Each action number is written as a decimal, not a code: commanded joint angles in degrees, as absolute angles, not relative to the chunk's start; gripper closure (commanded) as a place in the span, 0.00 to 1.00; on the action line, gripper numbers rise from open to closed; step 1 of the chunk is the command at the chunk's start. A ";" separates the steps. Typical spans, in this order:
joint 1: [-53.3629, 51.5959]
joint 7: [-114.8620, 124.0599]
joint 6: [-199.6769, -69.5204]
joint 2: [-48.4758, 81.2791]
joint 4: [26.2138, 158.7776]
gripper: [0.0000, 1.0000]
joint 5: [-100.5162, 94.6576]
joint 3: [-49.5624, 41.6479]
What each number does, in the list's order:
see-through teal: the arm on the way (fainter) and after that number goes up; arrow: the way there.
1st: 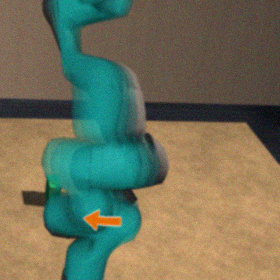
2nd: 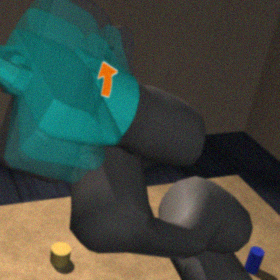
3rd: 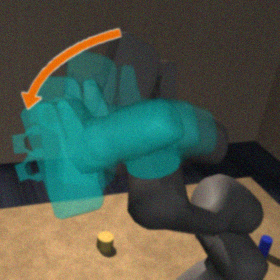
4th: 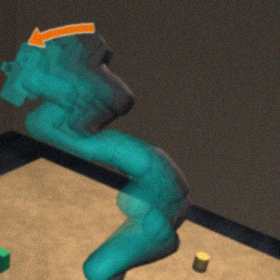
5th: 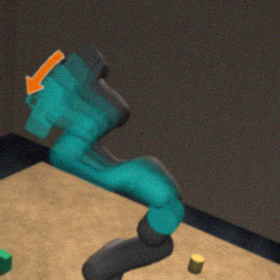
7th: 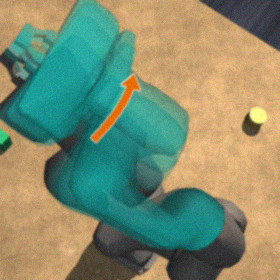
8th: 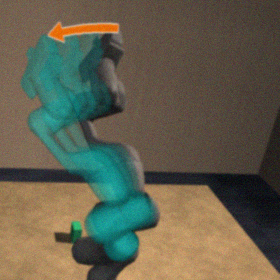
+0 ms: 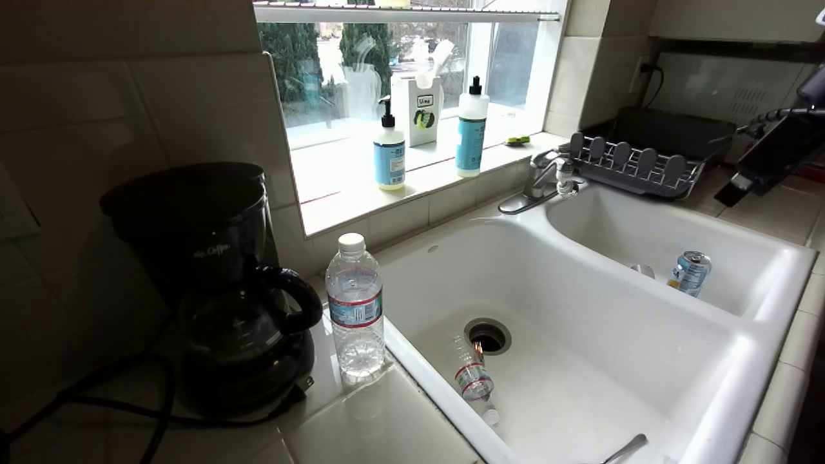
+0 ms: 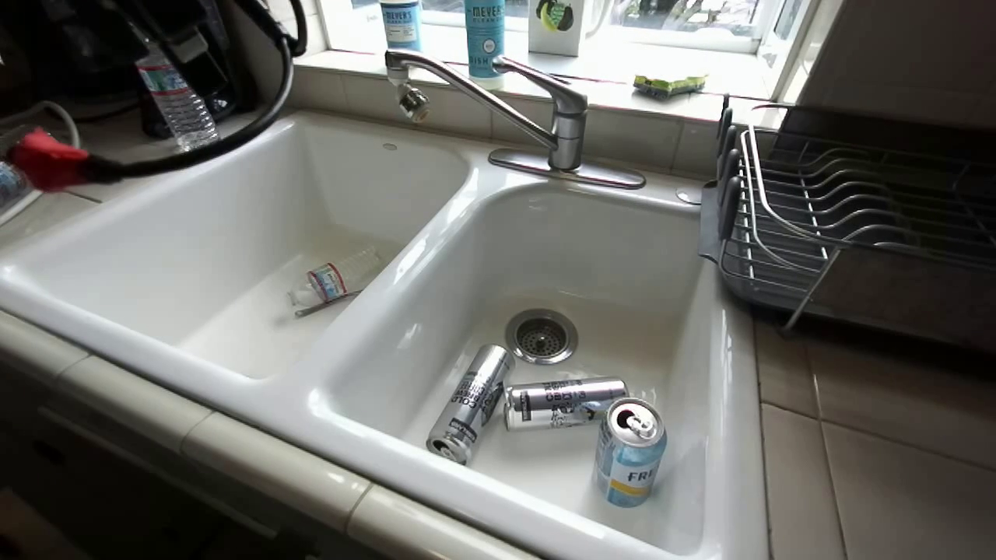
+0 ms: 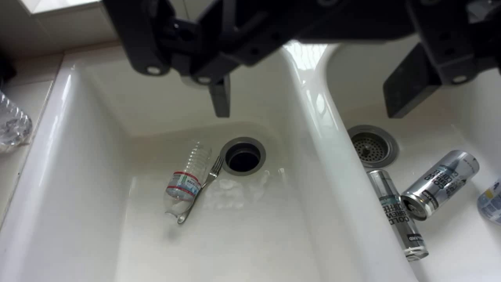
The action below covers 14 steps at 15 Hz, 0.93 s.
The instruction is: Remove the sponge from the window sill
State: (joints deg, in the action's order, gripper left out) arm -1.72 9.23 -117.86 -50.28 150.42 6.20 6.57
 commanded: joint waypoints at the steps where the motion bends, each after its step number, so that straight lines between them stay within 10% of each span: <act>1: 2.53 9.98 -120.56 -44.64 144.39 0.00 4.26 3.74; 14: 9.57 14.93 -128.15 -27.71 129.23 0.00 5.94 -3.75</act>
